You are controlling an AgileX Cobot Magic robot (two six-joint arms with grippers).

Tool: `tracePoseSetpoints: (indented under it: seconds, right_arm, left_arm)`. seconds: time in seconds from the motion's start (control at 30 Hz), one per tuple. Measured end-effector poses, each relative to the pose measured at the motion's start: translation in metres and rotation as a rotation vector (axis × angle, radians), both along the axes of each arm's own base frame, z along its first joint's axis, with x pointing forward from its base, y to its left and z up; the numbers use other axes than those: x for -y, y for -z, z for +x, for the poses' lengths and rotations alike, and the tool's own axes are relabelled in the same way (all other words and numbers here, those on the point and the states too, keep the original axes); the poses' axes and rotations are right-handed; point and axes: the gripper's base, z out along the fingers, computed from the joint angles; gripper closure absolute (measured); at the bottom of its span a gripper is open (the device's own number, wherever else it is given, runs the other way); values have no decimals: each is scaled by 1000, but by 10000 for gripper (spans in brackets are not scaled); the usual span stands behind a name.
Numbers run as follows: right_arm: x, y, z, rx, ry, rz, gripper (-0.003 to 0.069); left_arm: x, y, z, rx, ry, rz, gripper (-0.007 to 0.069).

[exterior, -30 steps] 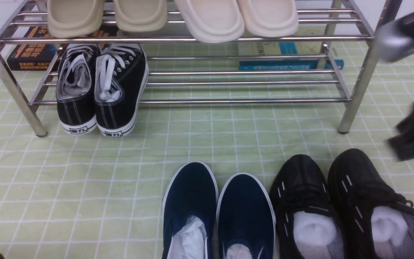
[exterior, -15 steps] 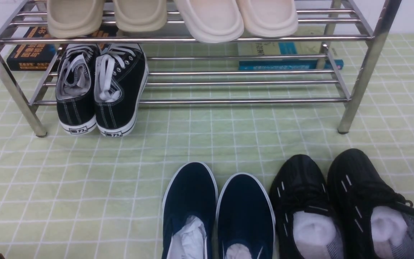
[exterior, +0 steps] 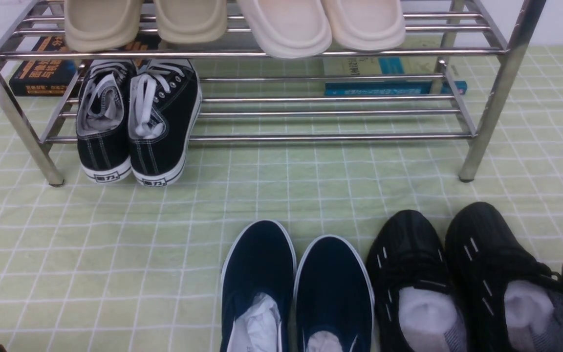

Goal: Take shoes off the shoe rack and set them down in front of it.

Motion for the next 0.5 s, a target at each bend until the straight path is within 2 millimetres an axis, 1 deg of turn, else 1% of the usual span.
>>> tracePoseSetpoints:
  seconds: [0.13, 0.5]
  right_arm:
    - [0, 10, 0, -21, 1, -22, 660]
    - [0, 14, 0, -42, -1, -14, 656]
  left_arm:
    - [0, 0, 0, 0, 0, 0, 385]
    - [0, 0, 0, 0, 0, 0, 385]
